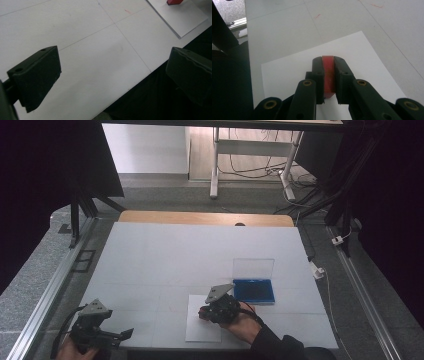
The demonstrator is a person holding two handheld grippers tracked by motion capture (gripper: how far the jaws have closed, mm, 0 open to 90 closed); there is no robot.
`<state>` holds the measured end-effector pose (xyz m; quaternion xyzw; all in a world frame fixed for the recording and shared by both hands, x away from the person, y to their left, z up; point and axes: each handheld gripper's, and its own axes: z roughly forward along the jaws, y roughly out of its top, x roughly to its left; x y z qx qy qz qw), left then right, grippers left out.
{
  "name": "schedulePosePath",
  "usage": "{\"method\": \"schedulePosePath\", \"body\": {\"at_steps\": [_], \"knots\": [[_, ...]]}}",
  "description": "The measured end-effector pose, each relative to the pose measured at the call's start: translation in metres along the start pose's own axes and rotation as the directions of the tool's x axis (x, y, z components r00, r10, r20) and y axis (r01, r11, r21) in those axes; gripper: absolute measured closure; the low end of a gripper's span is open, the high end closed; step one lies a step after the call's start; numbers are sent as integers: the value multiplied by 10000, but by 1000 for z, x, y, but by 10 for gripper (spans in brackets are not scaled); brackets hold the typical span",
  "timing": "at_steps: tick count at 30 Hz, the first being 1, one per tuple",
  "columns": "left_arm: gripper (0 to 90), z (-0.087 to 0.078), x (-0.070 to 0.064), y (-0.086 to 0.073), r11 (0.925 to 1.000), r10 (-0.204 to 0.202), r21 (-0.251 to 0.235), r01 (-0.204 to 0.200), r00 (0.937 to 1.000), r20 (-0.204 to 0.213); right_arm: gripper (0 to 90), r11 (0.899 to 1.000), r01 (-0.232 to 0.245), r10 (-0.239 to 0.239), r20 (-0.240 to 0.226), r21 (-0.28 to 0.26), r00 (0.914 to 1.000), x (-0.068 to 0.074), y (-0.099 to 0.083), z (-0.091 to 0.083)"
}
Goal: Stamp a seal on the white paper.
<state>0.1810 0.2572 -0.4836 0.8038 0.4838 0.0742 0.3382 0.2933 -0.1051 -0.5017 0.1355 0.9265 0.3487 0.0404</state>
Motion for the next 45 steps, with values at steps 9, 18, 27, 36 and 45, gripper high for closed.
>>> {"method": "schedulePosePath", "body": {"at_steps": [9, 18, 27, 36, 45], "knots": [[0, 0, 0, 0, 10000, -8, 36, 8, 10000, -6, 801, 9991, 385, -392, 465, 155, 9981, 9, 1, 1], [1, 0, 0, 0, 10000, -9, 52, 9, 10000, -16, 801, 9989, 450, -459, 556, 163, 9974, 11, 1, 1], [2, 1, 0, 0, 10000, -24, 75, 25, 10000, -19, 802, 9970, -743, 738, -246, -223, 9970, -3, -4, 1], [3, 1, 0, 1, 9999, -63, 99, 63, 10000, -5, 802, 10000, 40, -38, 263, -79, 9996, 6, -2, 1], [3, 1, 0, 0, 9999, -74, 86, 74, 10000, -4, 798, 10000, 39, -38, 119, -21, 9999, 3, -1, 0]]}}
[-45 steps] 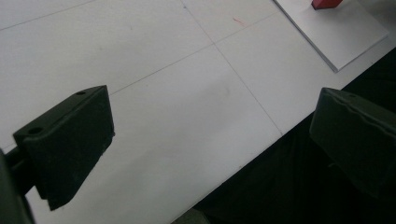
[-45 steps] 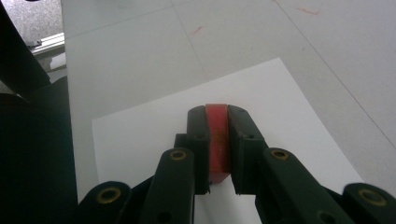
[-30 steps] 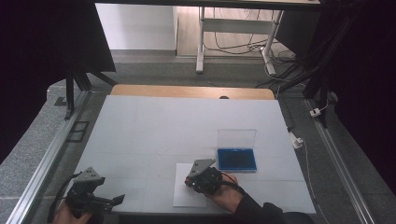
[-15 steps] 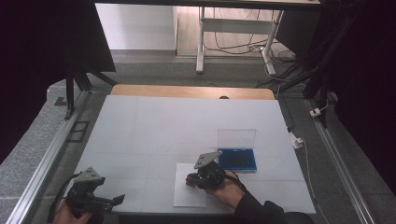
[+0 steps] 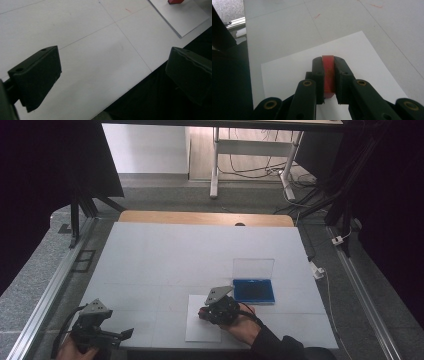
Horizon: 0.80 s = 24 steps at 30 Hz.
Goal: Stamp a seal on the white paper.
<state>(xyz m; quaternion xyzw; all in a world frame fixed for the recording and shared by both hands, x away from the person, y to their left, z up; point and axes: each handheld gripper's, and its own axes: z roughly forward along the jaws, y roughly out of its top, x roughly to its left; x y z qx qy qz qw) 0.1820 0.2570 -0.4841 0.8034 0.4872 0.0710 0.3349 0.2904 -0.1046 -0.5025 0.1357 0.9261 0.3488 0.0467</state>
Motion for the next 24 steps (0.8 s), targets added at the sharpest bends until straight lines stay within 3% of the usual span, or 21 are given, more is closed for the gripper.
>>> {"method": "schedulePosePath", "body": {"at_steps": [18, 24], "knots": [[4, 0, 0, 0, 10000, 12, 10, -12, 10000, 2, 796, 9975, -477, 476, -28, -526, 9989, -6, 2, -9], [4, 0, 0, 0, 10000, 27, -13, -27, 10000, 3, 796, 9987, -330, 330, 3, -378, 9995, -7, 4, -15]]}}
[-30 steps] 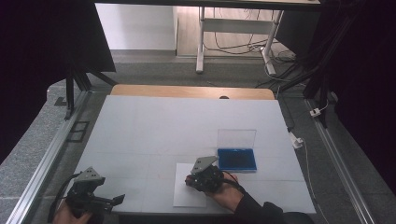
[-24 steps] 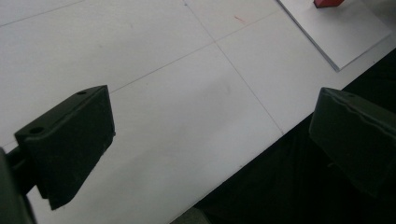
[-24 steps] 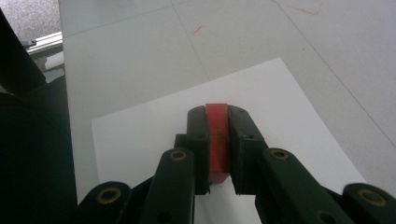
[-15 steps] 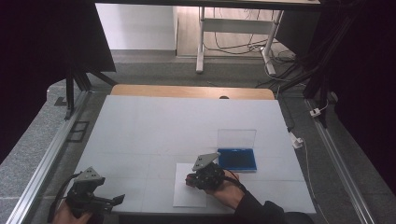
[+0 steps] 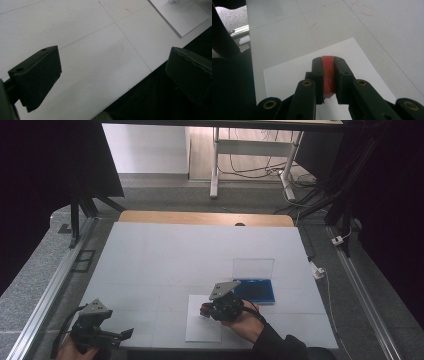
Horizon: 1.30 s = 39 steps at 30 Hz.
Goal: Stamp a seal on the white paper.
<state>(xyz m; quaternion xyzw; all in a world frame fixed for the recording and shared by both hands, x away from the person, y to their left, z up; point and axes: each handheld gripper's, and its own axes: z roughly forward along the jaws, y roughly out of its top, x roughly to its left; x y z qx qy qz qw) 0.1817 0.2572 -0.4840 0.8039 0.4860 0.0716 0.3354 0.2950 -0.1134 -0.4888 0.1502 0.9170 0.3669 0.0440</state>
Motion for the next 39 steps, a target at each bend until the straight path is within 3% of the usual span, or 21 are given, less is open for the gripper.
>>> {"method": "schedulePosePath", "body": {"at_steps": [20, 39], "knots": [[4, 0, 0, 0, 10000, 12, -49, -12, 10000, 36, 795, 9984, -410, 416, 144, -382, 9990, -10, 0, -18], [4, -1, 0, 0, 10000, -21, -80, 21, 10000, 66, 795, 9942, -924, 968, 835, -554, 9918, -31, -8, -39]]}}
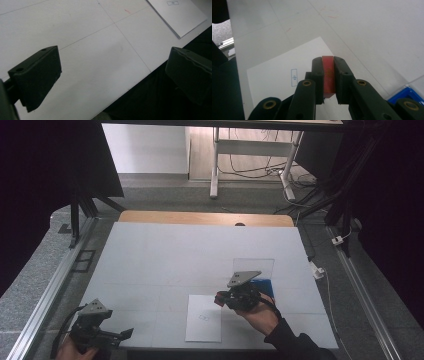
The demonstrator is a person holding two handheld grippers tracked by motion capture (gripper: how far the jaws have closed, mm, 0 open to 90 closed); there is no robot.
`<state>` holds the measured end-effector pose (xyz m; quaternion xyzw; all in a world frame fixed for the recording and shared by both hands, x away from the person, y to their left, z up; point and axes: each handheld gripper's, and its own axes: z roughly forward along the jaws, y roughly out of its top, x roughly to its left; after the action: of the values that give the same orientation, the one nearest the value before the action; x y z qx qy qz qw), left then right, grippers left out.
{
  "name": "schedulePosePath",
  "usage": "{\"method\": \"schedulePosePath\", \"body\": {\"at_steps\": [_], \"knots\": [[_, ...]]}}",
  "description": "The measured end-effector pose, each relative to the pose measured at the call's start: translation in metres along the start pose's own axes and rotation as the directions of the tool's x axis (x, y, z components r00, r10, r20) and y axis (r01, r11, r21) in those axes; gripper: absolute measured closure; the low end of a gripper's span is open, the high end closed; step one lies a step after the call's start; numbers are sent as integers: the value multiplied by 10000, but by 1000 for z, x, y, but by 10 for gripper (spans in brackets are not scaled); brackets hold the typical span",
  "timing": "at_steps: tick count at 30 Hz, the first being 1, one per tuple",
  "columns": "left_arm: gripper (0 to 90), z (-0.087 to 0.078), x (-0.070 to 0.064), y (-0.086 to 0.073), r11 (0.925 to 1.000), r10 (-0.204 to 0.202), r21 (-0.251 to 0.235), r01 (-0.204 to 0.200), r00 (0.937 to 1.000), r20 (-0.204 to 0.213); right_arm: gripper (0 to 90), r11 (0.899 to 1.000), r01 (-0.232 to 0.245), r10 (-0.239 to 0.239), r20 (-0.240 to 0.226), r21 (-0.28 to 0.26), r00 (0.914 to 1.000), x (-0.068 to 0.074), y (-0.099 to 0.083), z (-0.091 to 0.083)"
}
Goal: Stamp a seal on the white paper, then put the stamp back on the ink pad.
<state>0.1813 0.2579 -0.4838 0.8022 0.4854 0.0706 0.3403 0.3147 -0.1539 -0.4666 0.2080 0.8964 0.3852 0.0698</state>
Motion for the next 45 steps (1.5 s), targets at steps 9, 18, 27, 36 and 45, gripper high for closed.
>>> {"method": "schedulePosePath", "body": {"at_steps": [9, 18, 27, 36, 45], "knots": [[4, 0, 0, 0, 10000, -21, -4, 21, 10000, 18, 795, 9995, -310, 314, 339, -116, 9989, -14, -5, -9], [4, 0, 0, 0, 10000, -28, 0, 28, 10000, 9, 795, 9983, -549, 559, 665, -172, 9962, -25, -10, -19], [4, 0, 0, 0, 10000, -31, -10, 31, 10000, 20, 795, 9960, -845, 871, 964, -307, 9915, -35, -16, -30], [4, 0, 0, 0, 10000, -31, -30, 31, 10000, 48, 793, 9939, -1036, 1075, 1261, -371, 9862, -46, -21, -38], [3, -1, 0, 0, 10000, -20, -35, 20, 10000, 38, 794, 9911, -1261, 1313, 1487, -435, 9801, -53, -25, -43]]}}
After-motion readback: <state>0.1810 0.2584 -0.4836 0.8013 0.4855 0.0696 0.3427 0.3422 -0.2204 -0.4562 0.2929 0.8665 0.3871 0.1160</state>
